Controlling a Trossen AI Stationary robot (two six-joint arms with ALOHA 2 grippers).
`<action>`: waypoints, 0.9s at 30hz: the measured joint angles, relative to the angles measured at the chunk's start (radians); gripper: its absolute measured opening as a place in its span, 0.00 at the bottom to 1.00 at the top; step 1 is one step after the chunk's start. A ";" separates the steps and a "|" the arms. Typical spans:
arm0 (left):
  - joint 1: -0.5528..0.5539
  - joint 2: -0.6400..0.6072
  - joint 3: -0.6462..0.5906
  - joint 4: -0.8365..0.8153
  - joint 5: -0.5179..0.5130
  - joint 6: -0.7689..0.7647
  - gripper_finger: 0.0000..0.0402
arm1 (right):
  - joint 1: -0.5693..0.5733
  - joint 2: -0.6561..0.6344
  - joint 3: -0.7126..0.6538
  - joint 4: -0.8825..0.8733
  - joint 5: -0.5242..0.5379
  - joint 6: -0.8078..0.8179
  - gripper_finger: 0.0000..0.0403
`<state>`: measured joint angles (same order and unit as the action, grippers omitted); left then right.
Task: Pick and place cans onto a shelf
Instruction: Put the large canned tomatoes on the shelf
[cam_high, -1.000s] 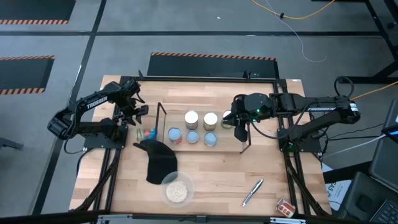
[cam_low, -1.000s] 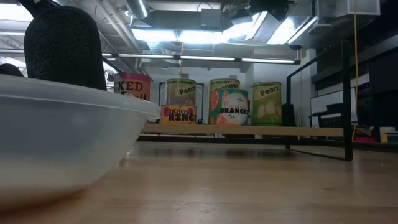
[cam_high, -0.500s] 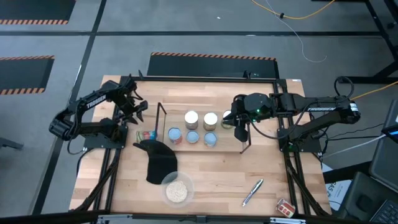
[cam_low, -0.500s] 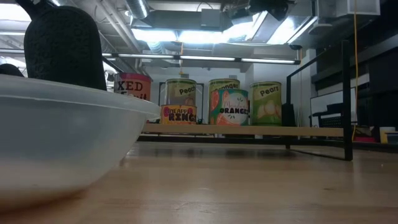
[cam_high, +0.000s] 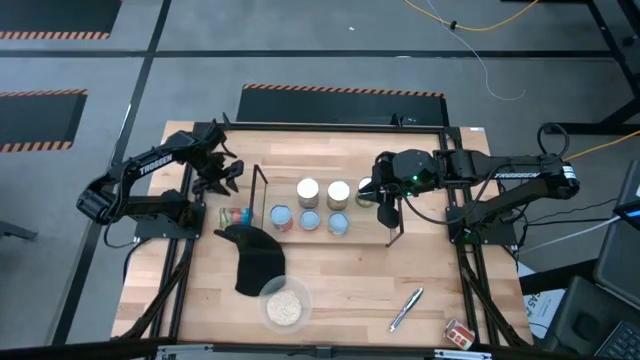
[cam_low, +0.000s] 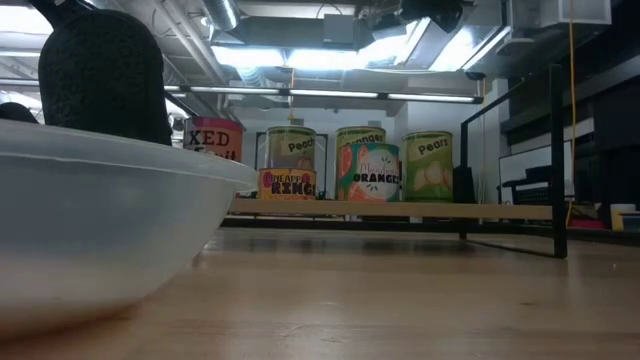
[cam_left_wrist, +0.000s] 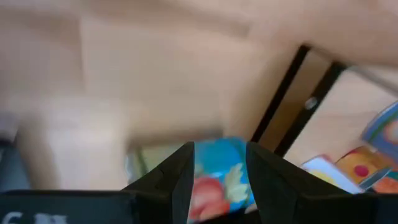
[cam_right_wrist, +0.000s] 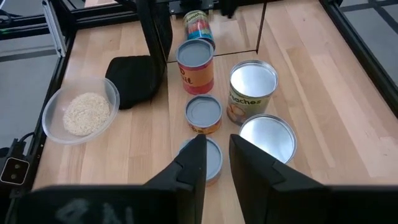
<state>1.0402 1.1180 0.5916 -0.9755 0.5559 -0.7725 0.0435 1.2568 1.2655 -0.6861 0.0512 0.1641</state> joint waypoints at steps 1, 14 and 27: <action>0.000 0.000 0.000 0.029 -0.008 0.005 0.34 | 0.000 0.000 0.000 0.000 0.000 0.003 0.18; 0.000 0.001 0.180 -0.037 -0.050 0.094 0.34 | 0.000 0.000 0.000 0.000 0.000 0.010 0.18; -0.127 -0.001 0.404 -0.600 -0.289 0.090 0.34 | 0.000 0.000 0.000 0.000 0.000 0.008 0.18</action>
<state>0.9129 1.1171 0.9953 -1.5751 0.2668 -0.6821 0.0433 1.2566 1.2655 -0.6857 0.0513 0.1724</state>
